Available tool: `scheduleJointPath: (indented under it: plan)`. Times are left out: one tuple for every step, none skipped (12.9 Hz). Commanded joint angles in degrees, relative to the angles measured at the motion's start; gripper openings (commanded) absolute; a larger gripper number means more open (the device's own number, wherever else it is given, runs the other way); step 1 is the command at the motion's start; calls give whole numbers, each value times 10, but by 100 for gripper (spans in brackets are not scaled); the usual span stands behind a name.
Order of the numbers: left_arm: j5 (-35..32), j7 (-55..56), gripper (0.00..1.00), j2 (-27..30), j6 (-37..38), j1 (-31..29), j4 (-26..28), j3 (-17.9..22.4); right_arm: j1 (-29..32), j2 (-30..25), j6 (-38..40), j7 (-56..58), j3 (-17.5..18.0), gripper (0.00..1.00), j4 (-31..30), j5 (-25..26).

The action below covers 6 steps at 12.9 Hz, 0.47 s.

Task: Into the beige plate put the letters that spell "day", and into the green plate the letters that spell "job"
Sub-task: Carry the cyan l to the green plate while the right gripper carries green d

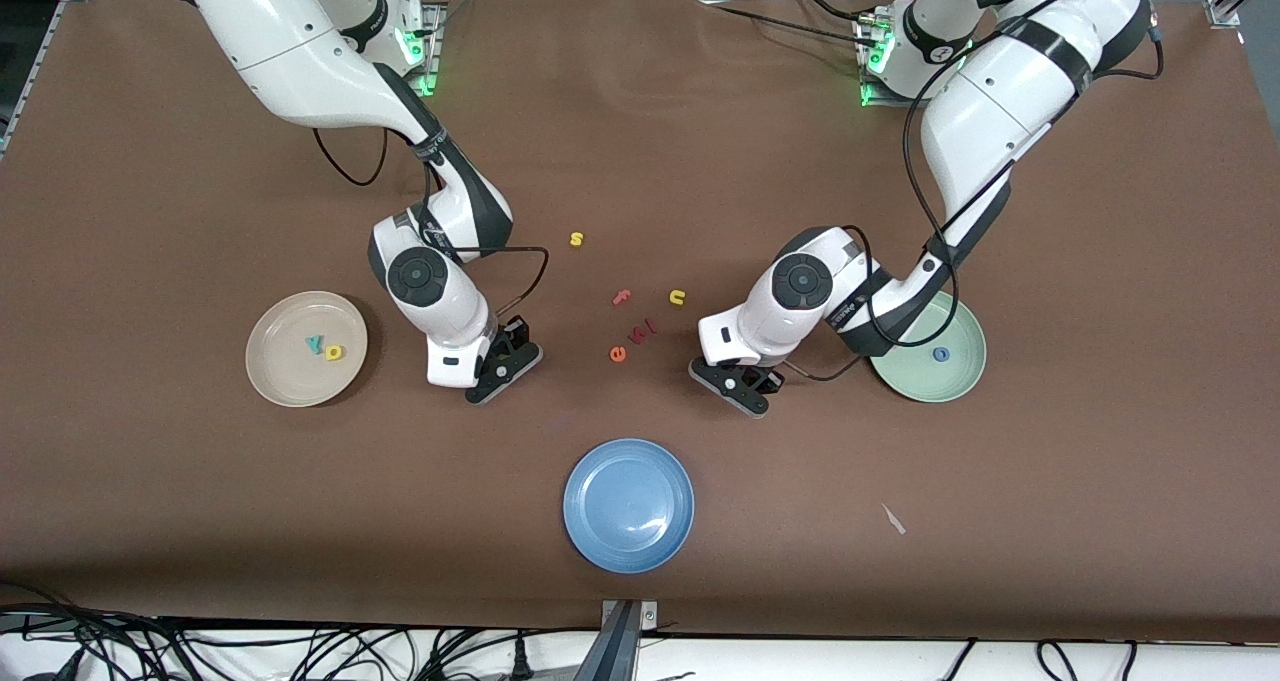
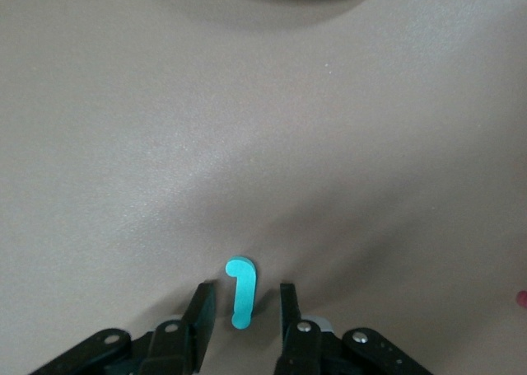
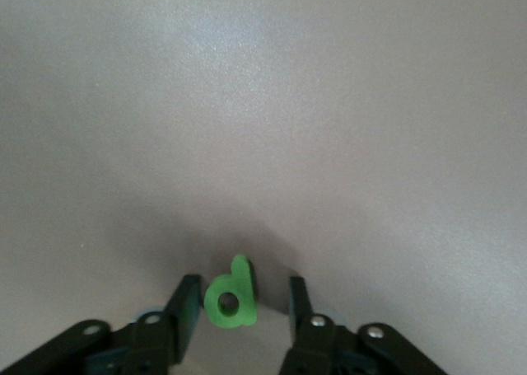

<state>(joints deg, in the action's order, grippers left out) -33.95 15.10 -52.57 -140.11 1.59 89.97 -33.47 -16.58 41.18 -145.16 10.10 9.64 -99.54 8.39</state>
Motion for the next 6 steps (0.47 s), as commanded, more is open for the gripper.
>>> scheduleJointPath:
  plan:
    - [-21,-3,18,-11,-2,15,-19,7,-2,15,1,7,0,40,19,8]
    - [-21,-2,8,-10,-2,17,-19,8,-2,15,1,8,0,35,19,8]
    - [-23,-2,2,-10,-2,16,-19,8,-2,15,1,7,0,33,19,8]
    - [-23,-2,0,-6,-2,15,-19,8,-2,15,1,7,0,31,19,8]
    - [-22,0,0,-1,-1,12,-19,7,-2,15,1,6,0,30,19,8]
    - [-23,7,0,5,4,5,-18,7,-2,15,1,7,0,27,19,8]
